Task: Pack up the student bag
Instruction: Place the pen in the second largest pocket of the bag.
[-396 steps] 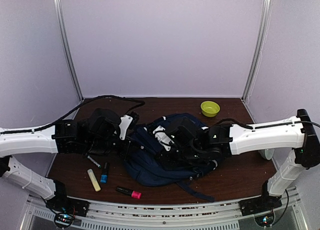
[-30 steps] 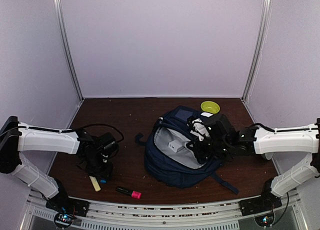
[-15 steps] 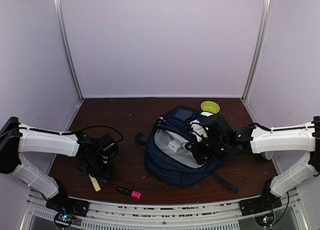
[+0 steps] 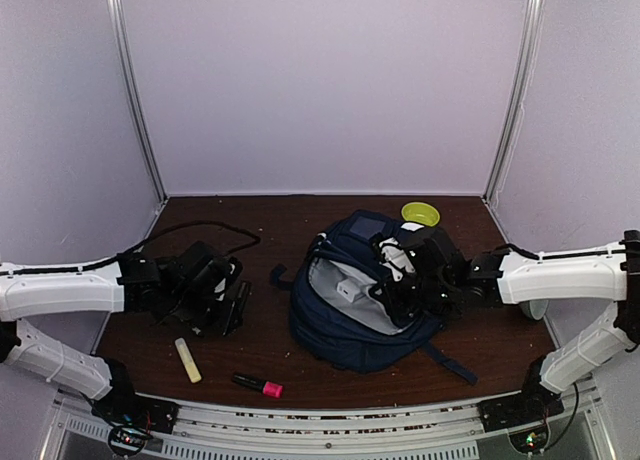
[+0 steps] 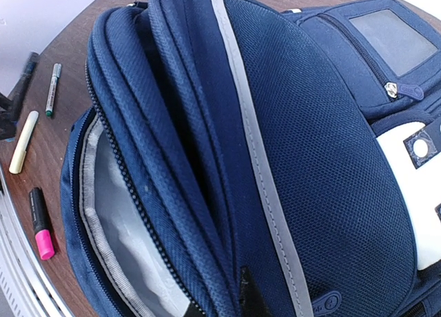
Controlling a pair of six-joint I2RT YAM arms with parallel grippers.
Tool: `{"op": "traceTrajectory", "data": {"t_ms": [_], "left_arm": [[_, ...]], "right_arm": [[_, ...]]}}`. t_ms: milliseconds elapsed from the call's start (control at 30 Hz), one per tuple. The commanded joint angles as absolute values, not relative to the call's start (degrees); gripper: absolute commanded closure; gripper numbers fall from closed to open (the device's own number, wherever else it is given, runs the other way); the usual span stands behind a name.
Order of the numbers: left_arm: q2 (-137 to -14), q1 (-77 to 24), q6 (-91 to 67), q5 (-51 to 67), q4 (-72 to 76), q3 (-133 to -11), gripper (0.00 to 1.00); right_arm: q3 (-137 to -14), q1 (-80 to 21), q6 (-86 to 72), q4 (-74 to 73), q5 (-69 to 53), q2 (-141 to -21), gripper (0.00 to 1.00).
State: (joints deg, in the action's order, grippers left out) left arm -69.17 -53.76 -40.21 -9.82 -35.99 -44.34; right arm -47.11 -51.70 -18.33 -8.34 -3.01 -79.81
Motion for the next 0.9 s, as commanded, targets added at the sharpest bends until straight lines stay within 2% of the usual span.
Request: {"op": "traceTrajectory", "data": {"t_ms": [0, 200, 333, 567, 867], "left_arm": [[-66.9, -57.1, -31.7, -10.2, -26.4, -48.7, 1.0], [-69.9, -60.0, -25.5, -2.5, -14.0, -51.3, 1.0], [-76.7, -60.3, -24.0, 3.3, -8.5, -56.9, 1.0], [-85.7, -60.6, -23.3, 2.1, 0.3, -61.9, 1.0], [-94.2, -60.9, -23.2, 2.1, 1.7, -64.3, 1.0]], "right_arm": [[-48.3, -49.9, -19.3, -7.7, -1.6, -81.0, 1.0], [-47.4, -49.7, -19.7, -7.1, -1.5, -80.1, 1.0], [-46.7, -49.4, -20.0, -6.5, -1.4, -79.3, 1.0], [-44.8, -48.9, -20.8, -4.6, -1.2, -77.6, 1.0], [-40.6, -43.8, -28.3, -1.5, 0.3, -75.3, 1.0]]}}
